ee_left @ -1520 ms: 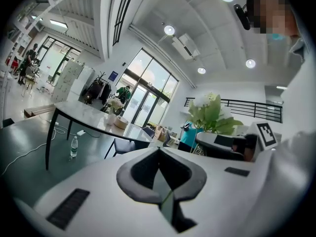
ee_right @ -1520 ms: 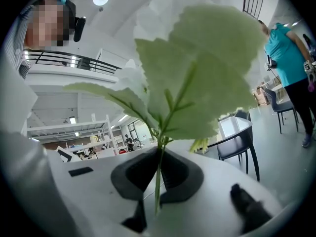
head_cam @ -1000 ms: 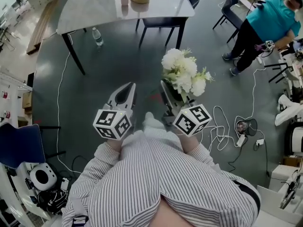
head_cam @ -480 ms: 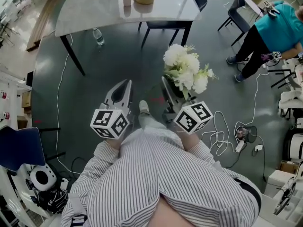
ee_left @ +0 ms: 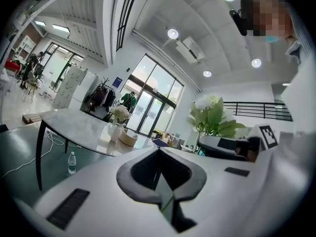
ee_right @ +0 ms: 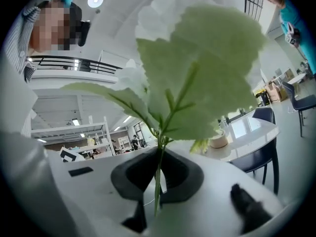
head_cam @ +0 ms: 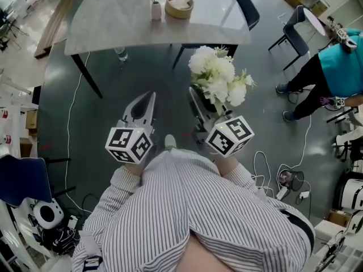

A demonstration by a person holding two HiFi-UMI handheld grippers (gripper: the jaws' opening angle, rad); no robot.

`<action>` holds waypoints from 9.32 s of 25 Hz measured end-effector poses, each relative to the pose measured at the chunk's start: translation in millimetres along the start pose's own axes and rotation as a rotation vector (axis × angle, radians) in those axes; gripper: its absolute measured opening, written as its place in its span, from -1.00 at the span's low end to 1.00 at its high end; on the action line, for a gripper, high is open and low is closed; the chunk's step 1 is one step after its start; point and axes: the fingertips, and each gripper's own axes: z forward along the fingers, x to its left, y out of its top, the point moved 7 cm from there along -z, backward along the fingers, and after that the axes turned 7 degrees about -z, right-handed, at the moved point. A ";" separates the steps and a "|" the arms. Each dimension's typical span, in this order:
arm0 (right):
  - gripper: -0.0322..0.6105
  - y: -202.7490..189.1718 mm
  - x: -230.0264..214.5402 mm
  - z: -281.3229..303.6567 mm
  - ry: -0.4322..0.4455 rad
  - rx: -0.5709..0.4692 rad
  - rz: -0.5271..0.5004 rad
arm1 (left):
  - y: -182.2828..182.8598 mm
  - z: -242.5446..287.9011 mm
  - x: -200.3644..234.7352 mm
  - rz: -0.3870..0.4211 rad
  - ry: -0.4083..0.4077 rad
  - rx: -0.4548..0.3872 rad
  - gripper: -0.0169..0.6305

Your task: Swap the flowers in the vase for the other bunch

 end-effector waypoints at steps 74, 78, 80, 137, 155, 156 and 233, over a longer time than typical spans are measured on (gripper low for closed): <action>-0.83 78.2 -221.9 359.8 -0.208 -0.034 -0.014 | 181.4 357.0 214.5 0.046 -0.150 0.141 -0.91; -0.83 73.9 -226.5 357.5 -0.220 -0.018 0.003 | 175.5 358.9 217.0 0.027 -0.140 0.157 -0.91; -0.83 71.1 -229.5 357.5 -0.219 -0.014 0.012 | 172.7 359.8 218.5 0.018 -0.132 0.160 -0.91; -0.83 28.0 -326.1 385.5 -0.194 0.130 0.180 | 125.7 460.2 291.0 0.087 0.162 0.171 -0.38; -0.83 16.2 -328.8 383.8 -0.203 0.163 0.205 | 128.1 484.5 300.3 0.112 0.164 0.176 -0.39; -0.83 15.2 -328.7 384.0 -0.202 0.165 0.206 | 128.3 485.0 300.3 0.114 0.165 0.176 -0.38; -0.83 112.4 -315.4 428.1 -0.062 -0.001 -0.008 | 246.3 436.4 251.0 0.139 0.063 -0.042 -0.84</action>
